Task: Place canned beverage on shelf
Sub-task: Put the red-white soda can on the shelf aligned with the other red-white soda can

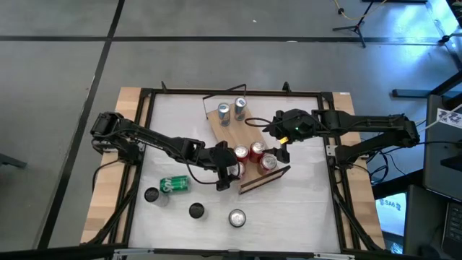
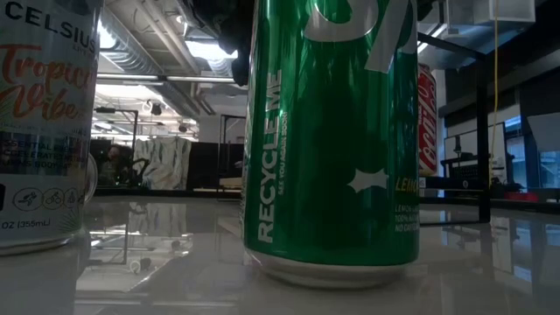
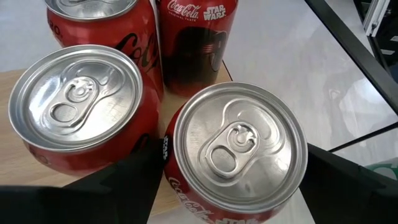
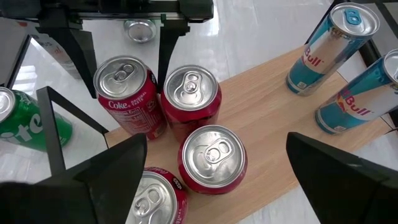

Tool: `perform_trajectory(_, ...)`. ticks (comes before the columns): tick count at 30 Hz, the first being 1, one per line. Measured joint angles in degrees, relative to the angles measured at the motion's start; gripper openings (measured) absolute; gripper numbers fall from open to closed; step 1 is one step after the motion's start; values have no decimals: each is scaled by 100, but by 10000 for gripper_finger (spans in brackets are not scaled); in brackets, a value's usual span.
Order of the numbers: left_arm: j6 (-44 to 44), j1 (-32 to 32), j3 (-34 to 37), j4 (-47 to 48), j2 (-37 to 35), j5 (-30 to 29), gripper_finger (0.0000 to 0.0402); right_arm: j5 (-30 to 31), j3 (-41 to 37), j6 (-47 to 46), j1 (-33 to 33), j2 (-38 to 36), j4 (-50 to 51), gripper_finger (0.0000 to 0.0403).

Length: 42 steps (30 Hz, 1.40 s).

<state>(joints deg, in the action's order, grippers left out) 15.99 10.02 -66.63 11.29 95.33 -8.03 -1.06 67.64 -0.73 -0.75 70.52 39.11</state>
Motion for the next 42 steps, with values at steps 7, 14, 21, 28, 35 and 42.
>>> perform_trajectory(7,2,0,0,-2,0,0,320,0,0,-1,0,0,0,379)
perform_trajectory(14,2,0,0,-2,0,0,320,0,0,0,0,0,0,379)
perform_trajectory(21,-4,0,0,-3,0,0,321,0,0,-2,0,0,0,379)
perform_trajectory(28,-2,2,0,-85,-4,0,368,0,0,-1,0,0,0,379)
perform_trajectory(35,7,2,0,-73,-4,3,395,1,0,-2,0,0,0,379)
perform_trajectory(42,7,0,0,-25,-9,368,396,1,0,-1,0,0,0,379)
